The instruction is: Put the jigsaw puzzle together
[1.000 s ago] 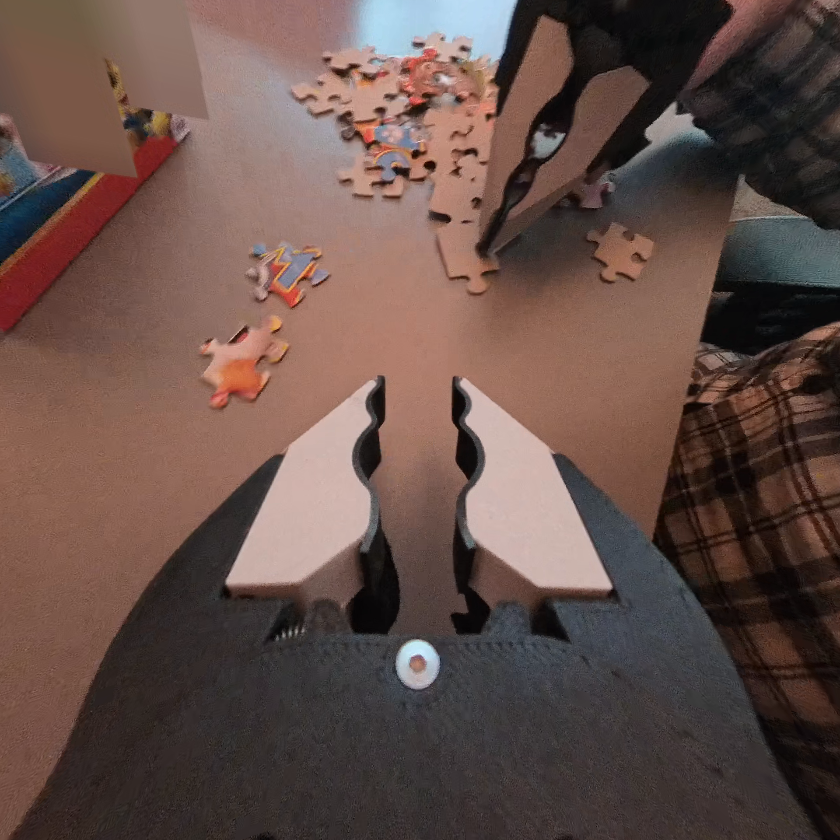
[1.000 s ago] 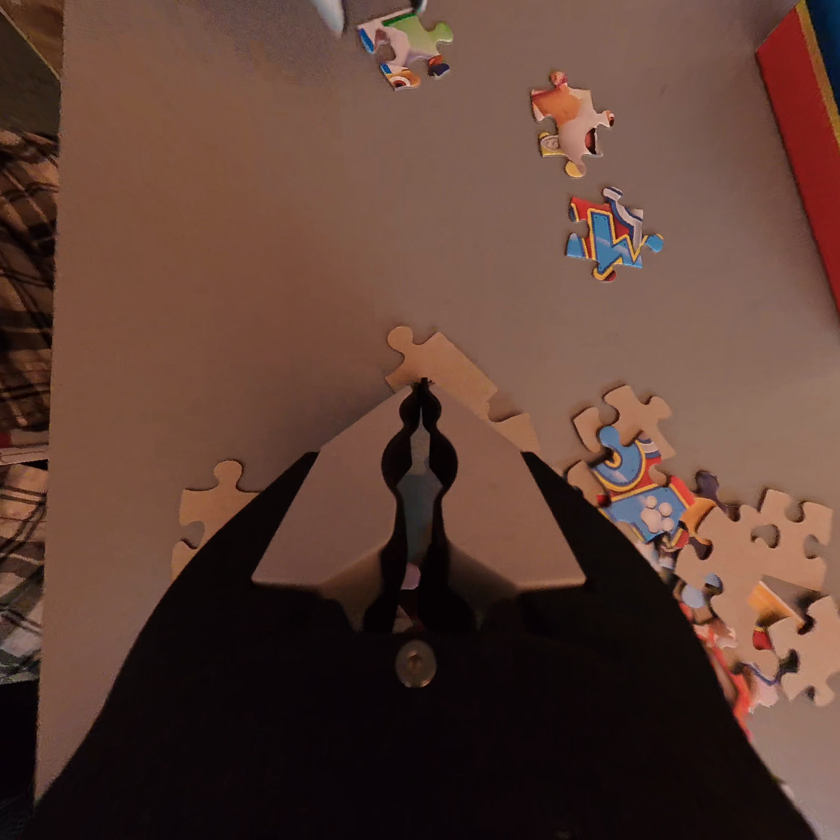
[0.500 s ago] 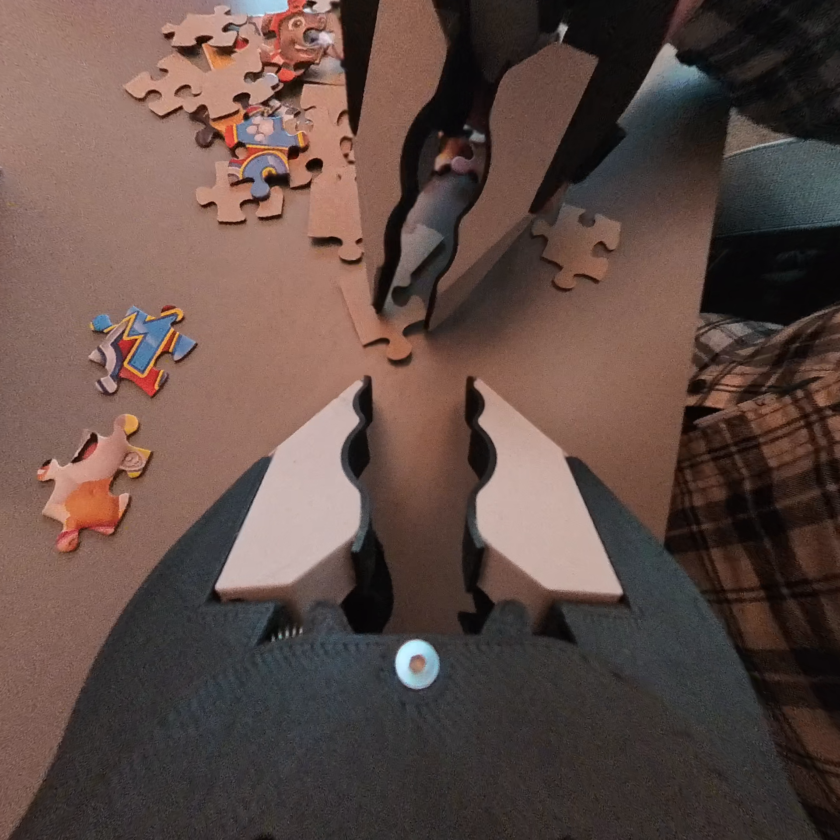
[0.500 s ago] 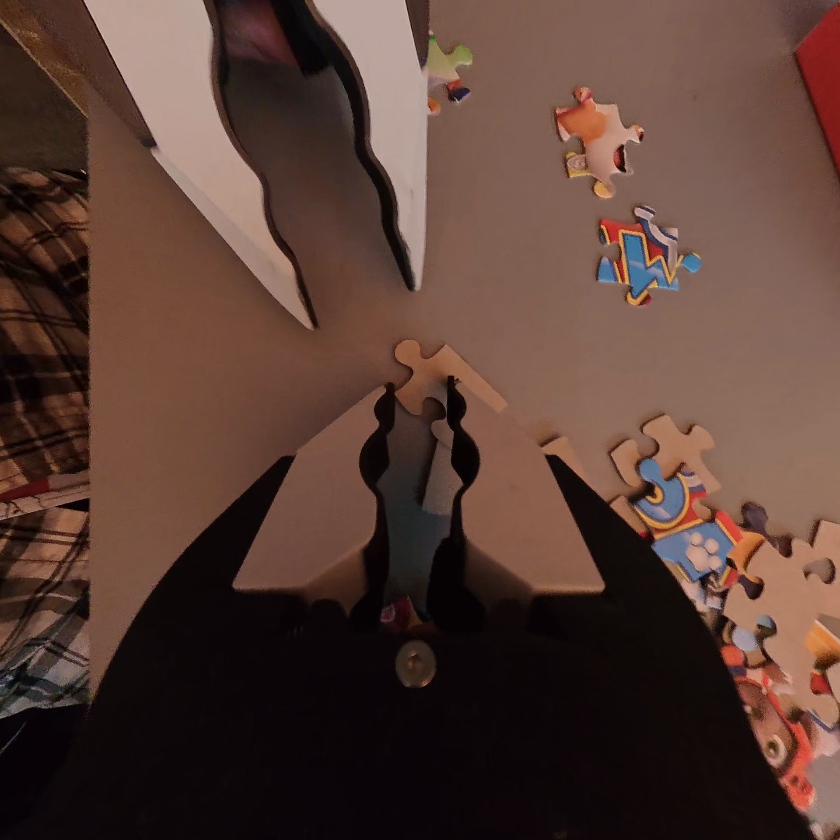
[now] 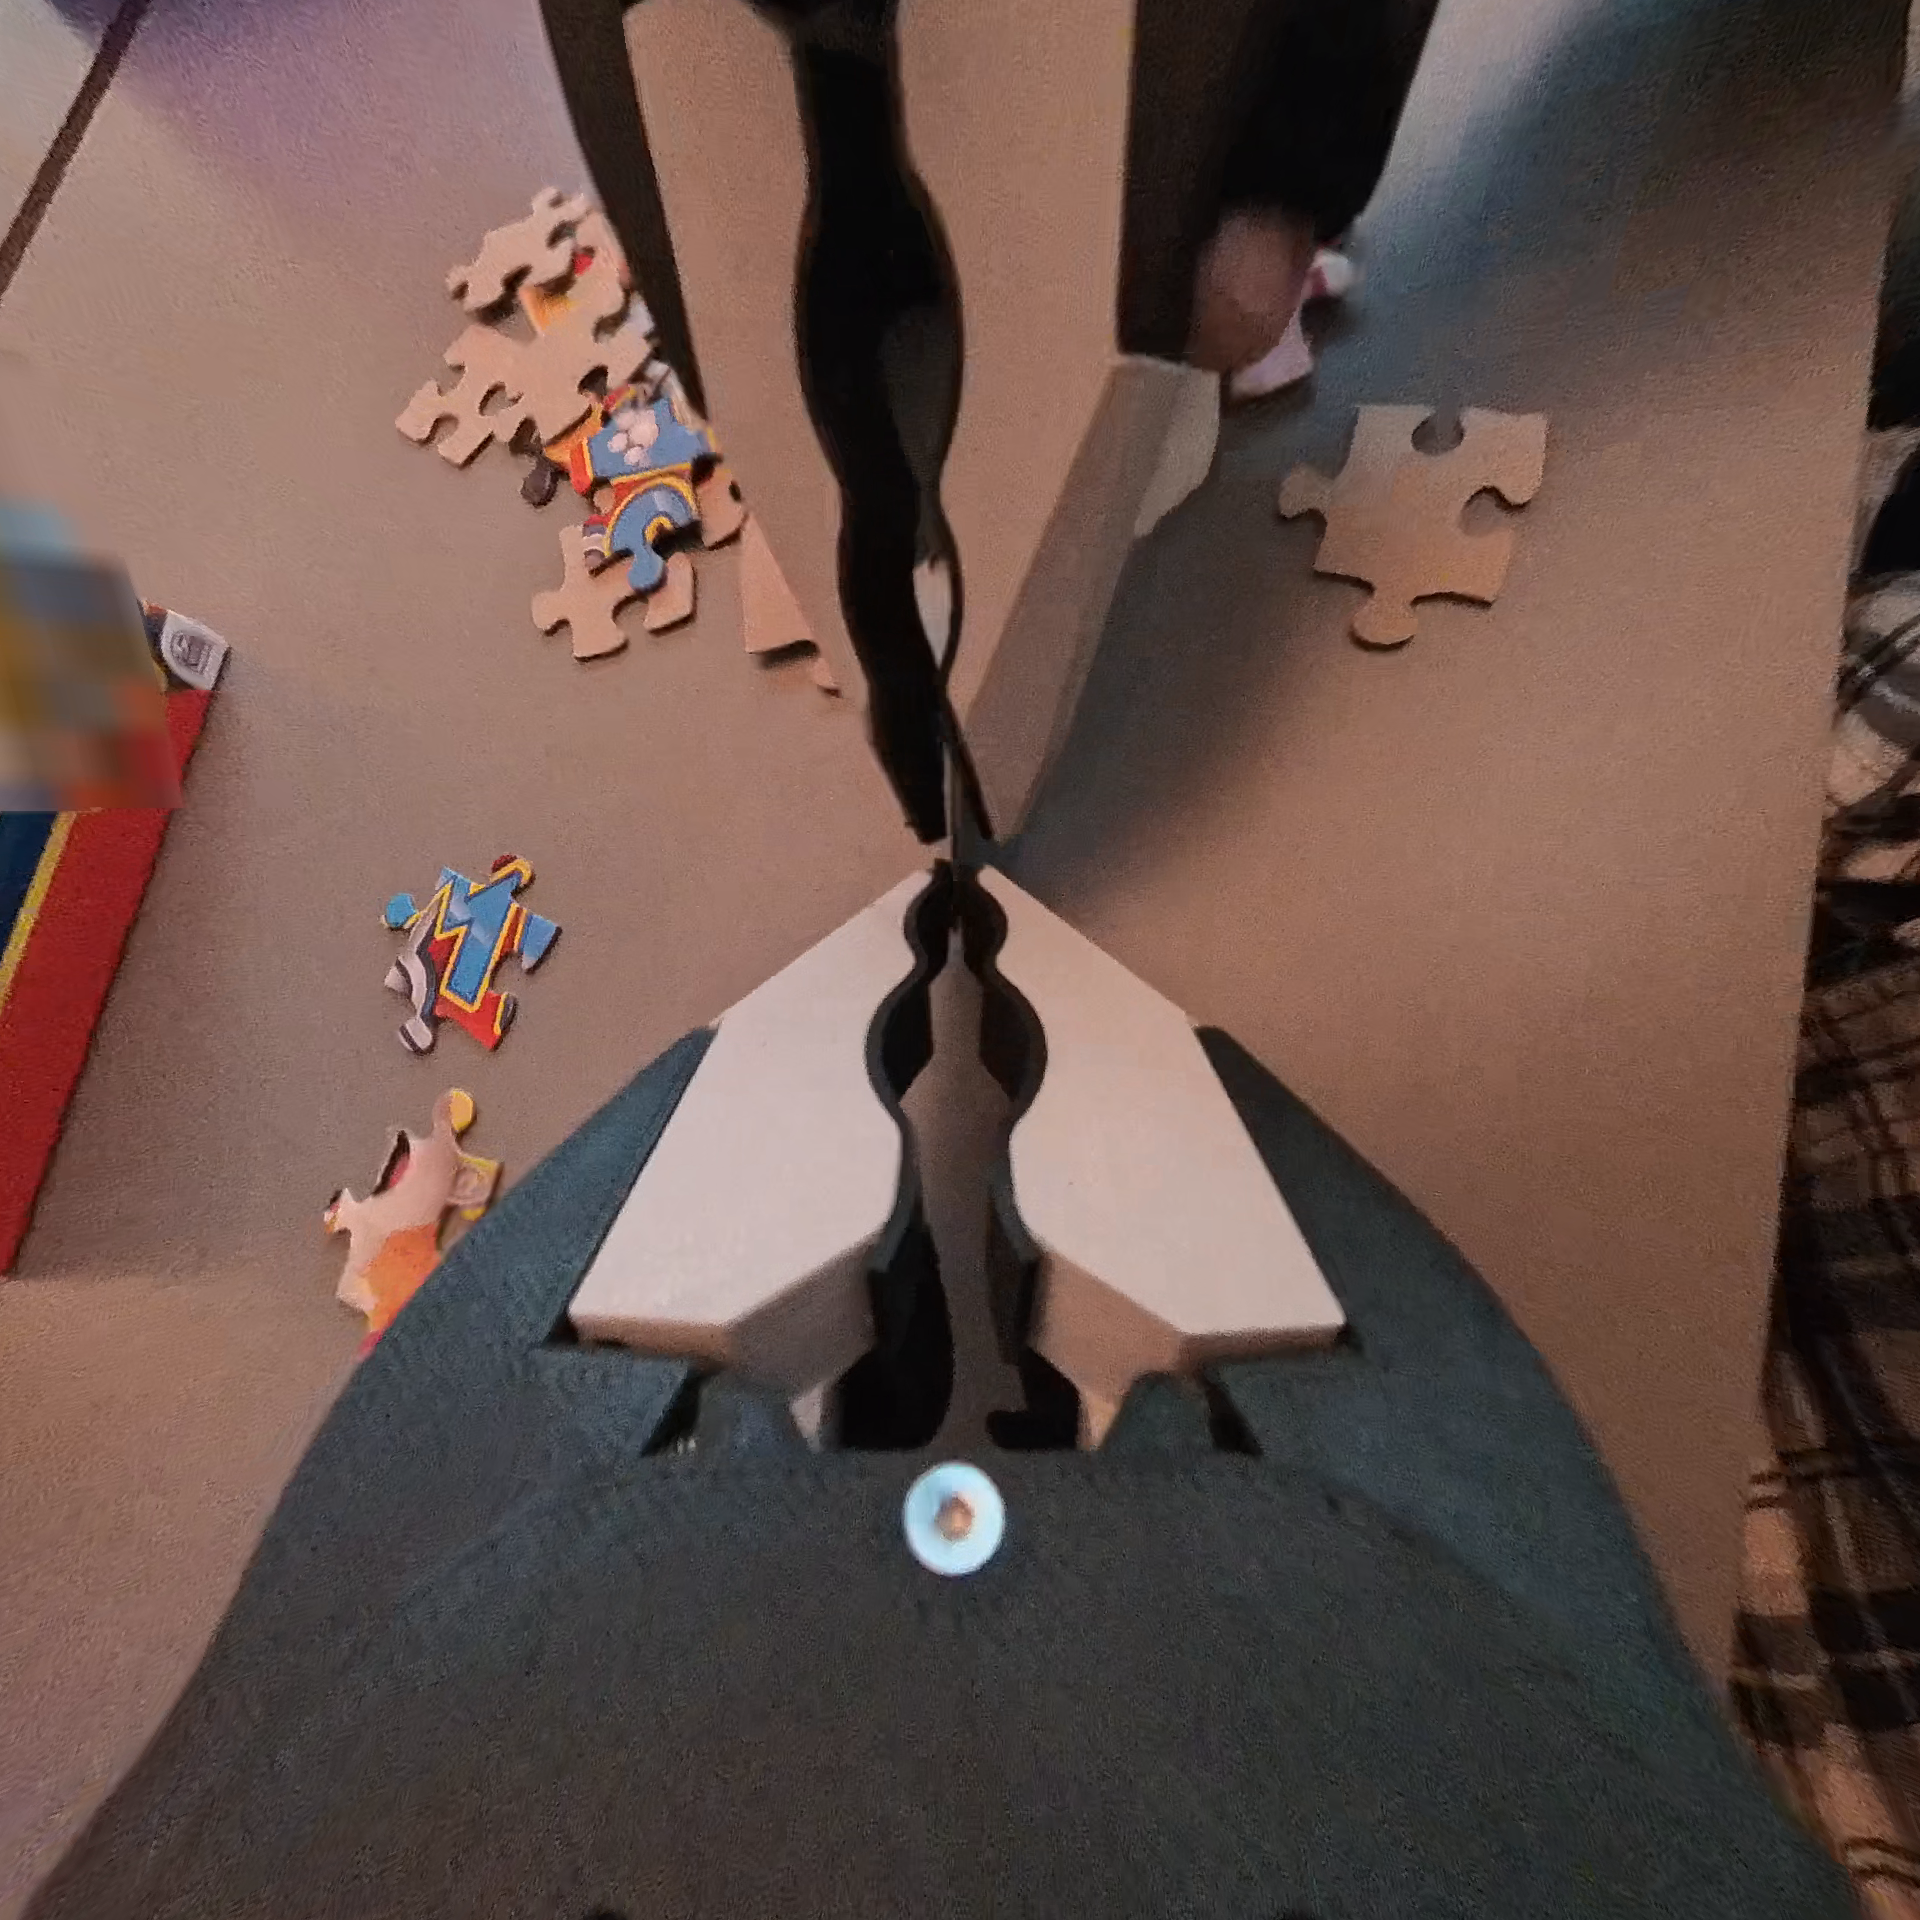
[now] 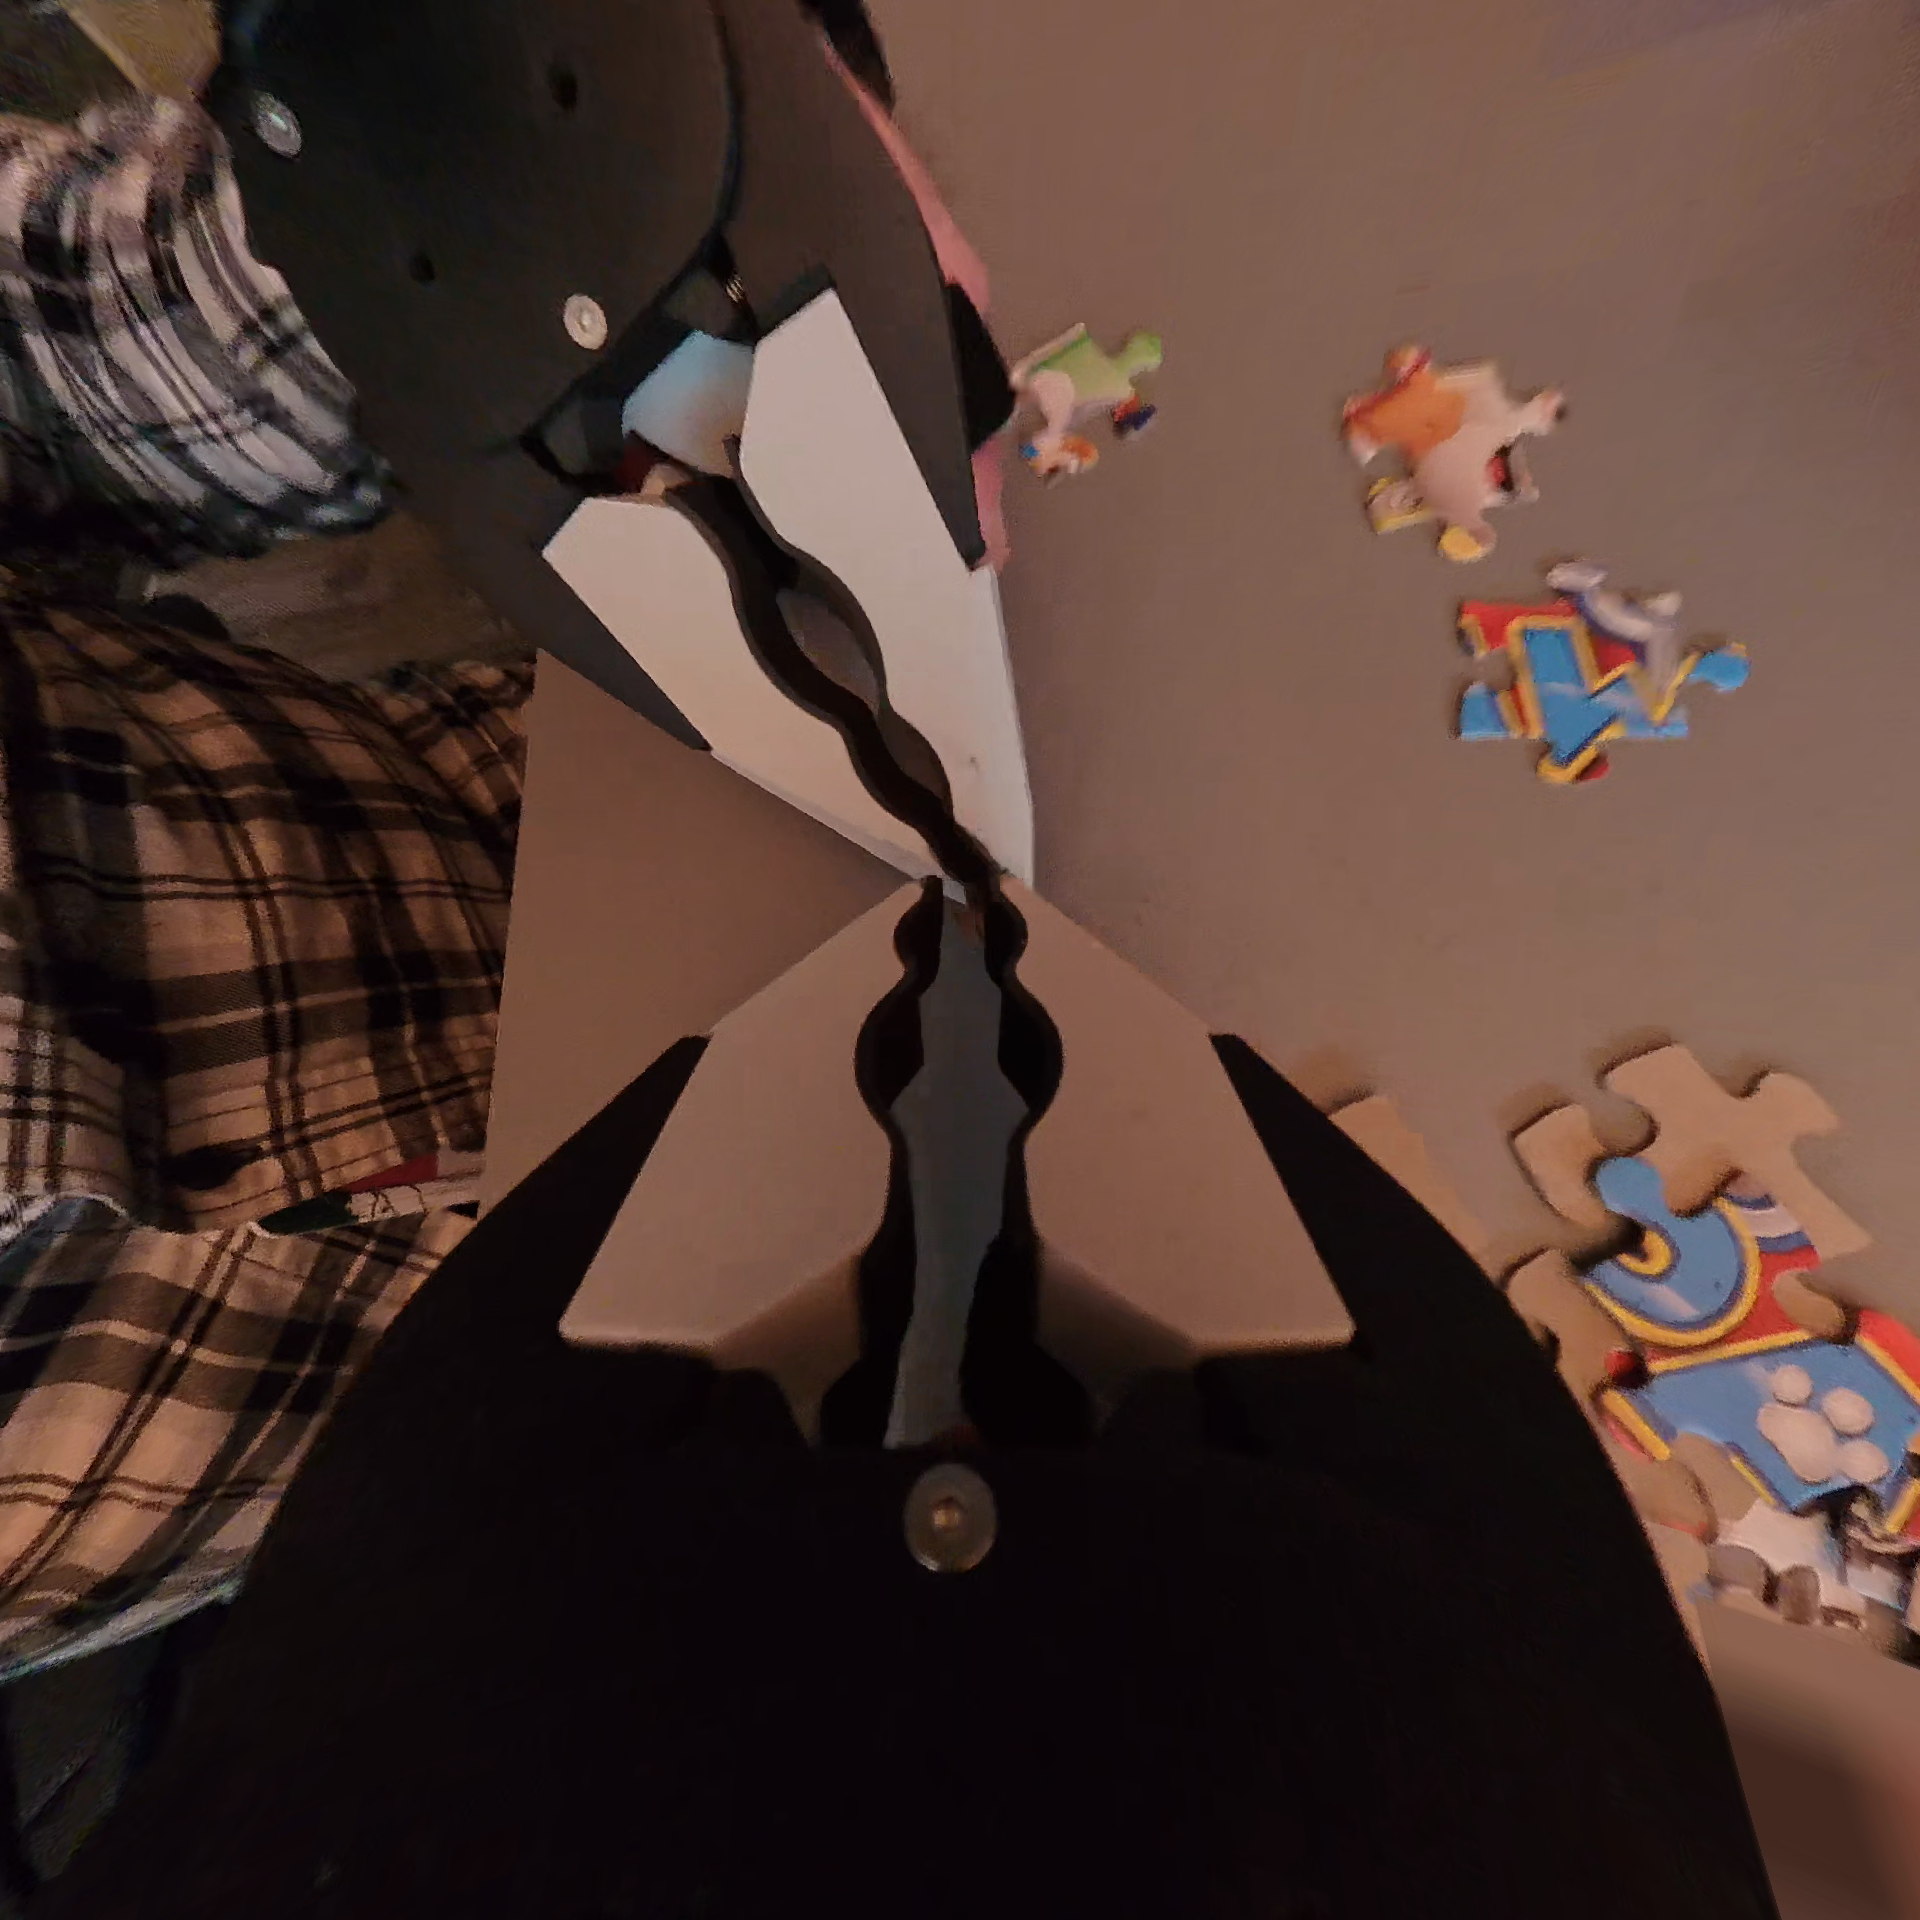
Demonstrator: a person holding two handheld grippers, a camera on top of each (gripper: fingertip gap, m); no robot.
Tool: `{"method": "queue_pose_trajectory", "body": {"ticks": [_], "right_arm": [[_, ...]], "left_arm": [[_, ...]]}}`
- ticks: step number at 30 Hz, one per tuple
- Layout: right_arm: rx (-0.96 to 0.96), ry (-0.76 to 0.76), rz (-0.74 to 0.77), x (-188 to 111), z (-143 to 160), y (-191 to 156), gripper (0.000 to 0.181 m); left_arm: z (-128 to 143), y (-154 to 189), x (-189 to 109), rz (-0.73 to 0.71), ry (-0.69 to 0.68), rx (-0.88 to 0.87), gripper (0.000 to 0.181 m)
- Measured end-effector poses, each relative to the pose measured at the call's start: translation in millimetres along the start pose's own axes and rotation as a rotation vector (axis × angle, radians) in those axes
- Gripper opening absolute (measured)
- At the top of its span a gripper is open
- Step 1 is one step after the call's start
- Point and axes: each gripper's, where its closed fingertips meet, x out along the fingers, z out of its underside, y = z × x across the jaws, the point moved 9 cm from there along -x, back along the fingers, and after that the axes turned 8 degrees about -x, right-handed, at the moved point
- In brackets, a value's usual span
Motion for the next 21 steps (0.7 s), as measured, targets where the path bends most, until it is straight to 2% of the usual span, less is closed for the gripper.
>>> {"method": "queue_pose_trajectory", "body": {"ticks": [2,4,7,8,10,14,19,21], "right_arm": [[-0.022,0.005,0.032,-5,-4,2,0.015],[-0.063,-0.005,0.055,-6,-9,2,0.026],[-0.092,-0.046,0.046,2,-14,1,0.027],[-0.100,-0.068,0.019,7,-15,0,0.016],[-0.089,-0.106,-0.030,18,-16,-1,0.004],[0.016,-0.125,-0.118,37,-16,3,0.001],[0.004,-0.128,-0.055,42,-20,7,0.034],[-0.017,-0.142,-0.009,38,-21,8,0.037]], "left_arm": [[1,-7,-10,0.083,0.046,-0.151,0.001],[5,-15,-21,0.229,0.107,-0.354,0.001],[16,-24,-33,0.394,0.163,-0.557,0.001],[20,-26,-34,0.396,0.154,-0.587,0.001],[29,-26,-34,0.410,0.099,-0.620,0.003],[42,-30,-42,0.403,0.070,-0.672,0.005],[55,-38,-53,0.307,0.023,-0.668,0.000],[57,-40,-57,0.293,0.021,-0.661,0.003]]}}
